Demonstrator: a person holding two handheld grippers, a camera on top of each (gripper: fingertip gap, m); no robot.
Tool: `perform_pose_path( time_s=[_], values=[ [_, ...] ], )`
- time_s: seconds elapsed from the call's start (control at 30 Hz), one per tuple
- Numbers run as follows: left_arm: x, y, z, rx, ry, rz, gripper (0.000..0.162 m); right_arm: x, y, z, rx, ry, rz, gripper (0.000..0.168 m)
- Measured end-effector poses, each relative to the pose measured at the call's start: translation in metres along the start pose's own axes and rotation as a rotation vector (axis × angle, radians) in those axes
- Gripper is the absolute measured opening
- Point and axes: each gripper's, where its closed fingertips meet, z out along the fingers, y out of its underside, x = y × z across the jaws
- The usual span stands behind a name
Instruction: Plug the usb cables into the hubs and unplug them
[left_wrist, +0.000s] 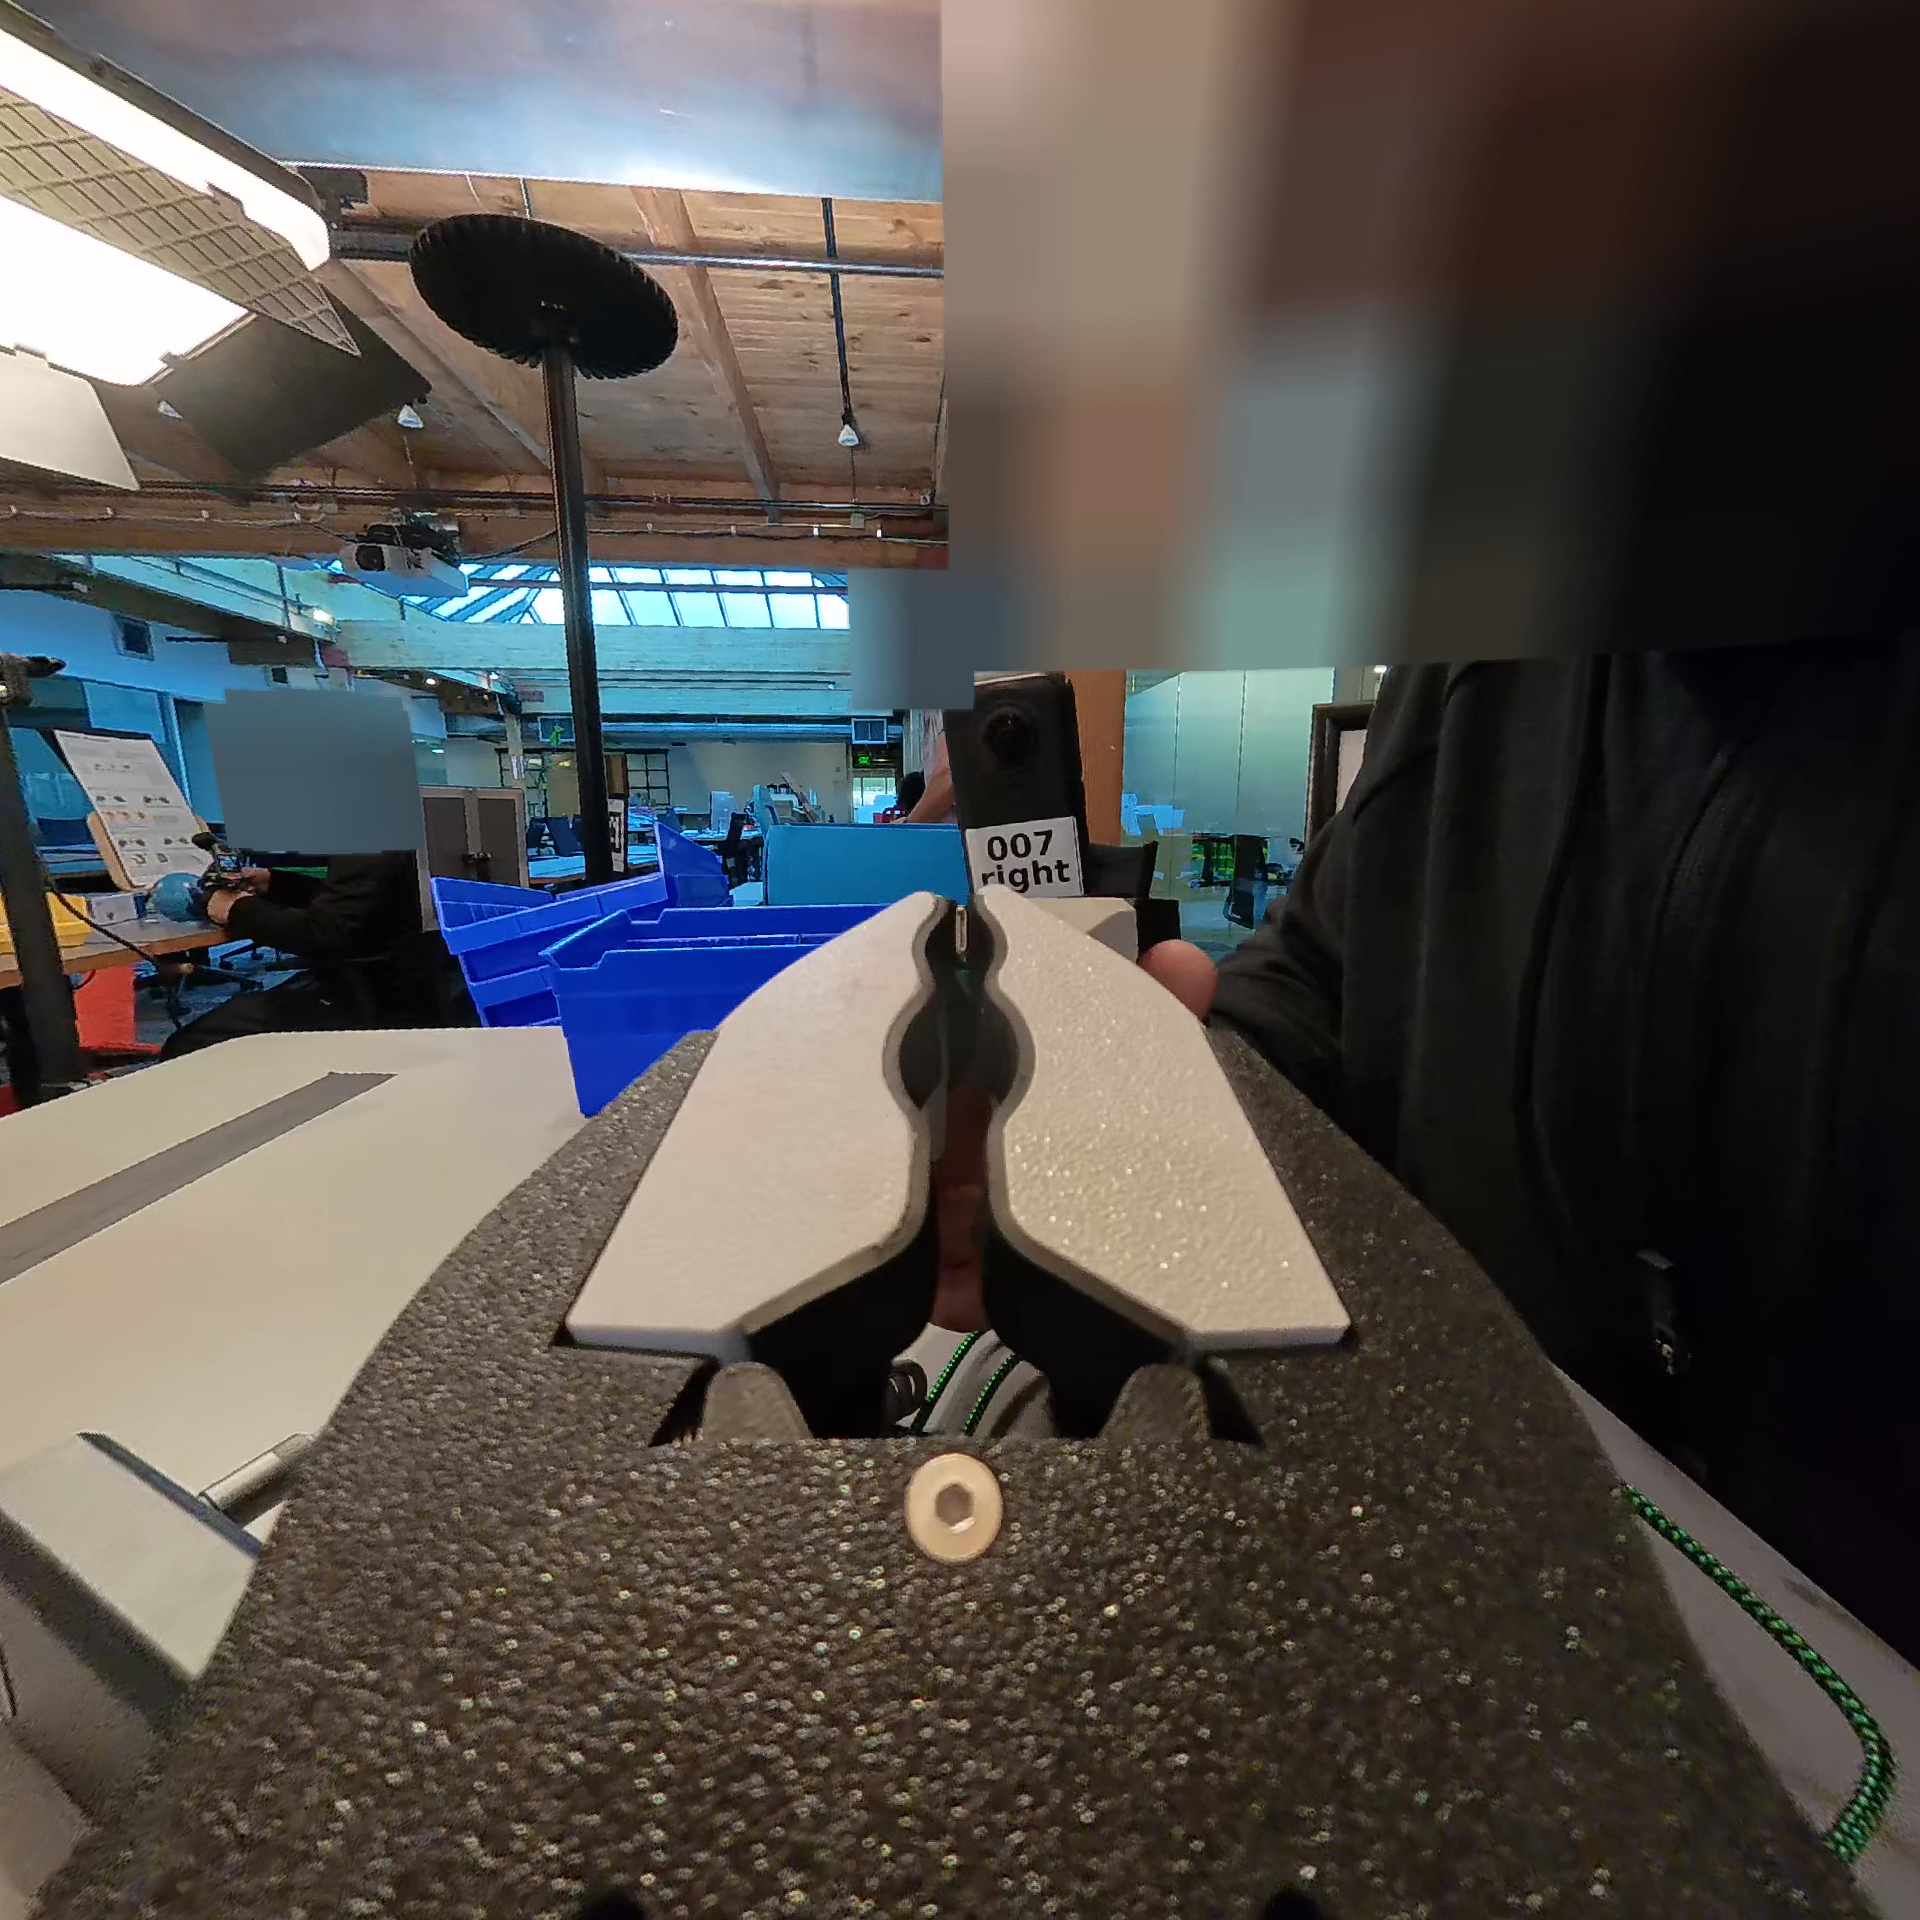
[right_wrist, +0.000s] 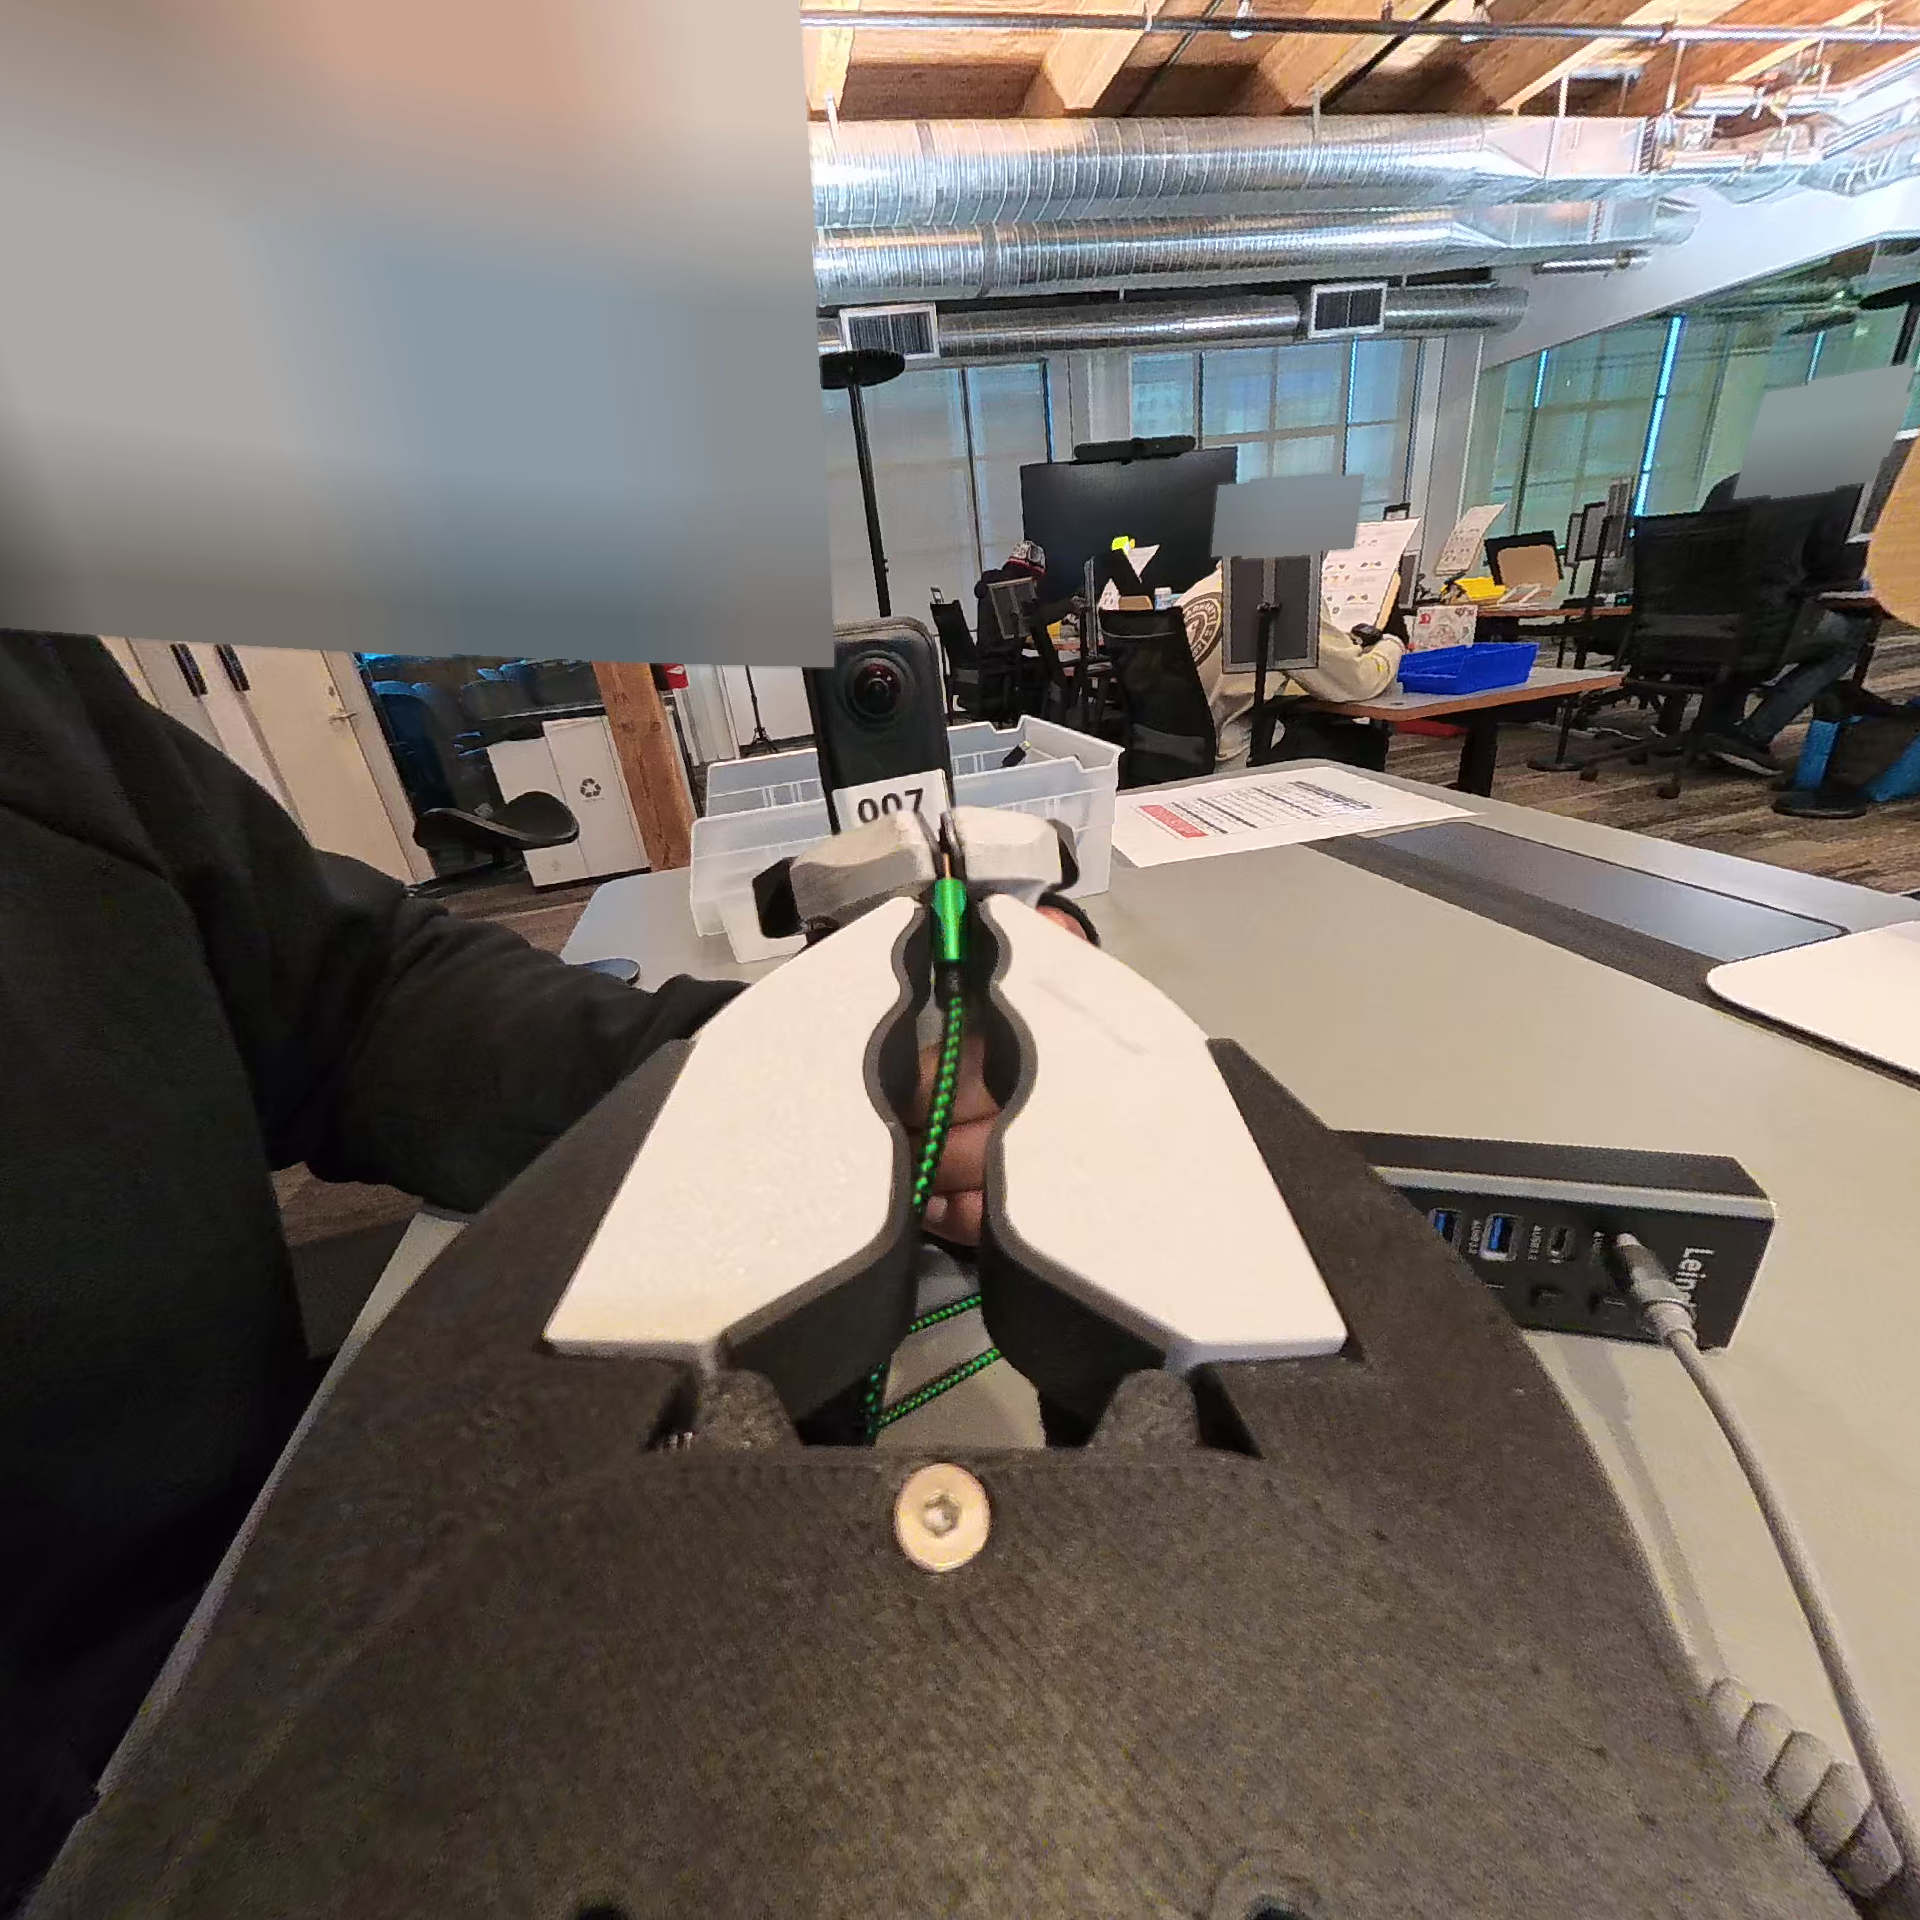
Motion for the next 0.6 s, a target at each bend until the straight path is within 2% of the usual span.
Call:
perform_pose_path(
  time_s=[0.6],
  values=[
    [-0.0051,-0.003,-0.0041,0.036,-0.004,-0.04,0.001,0.0034,-0.0011,-0.0017,0.018,0.006,0.027,0.005]
  ],
)
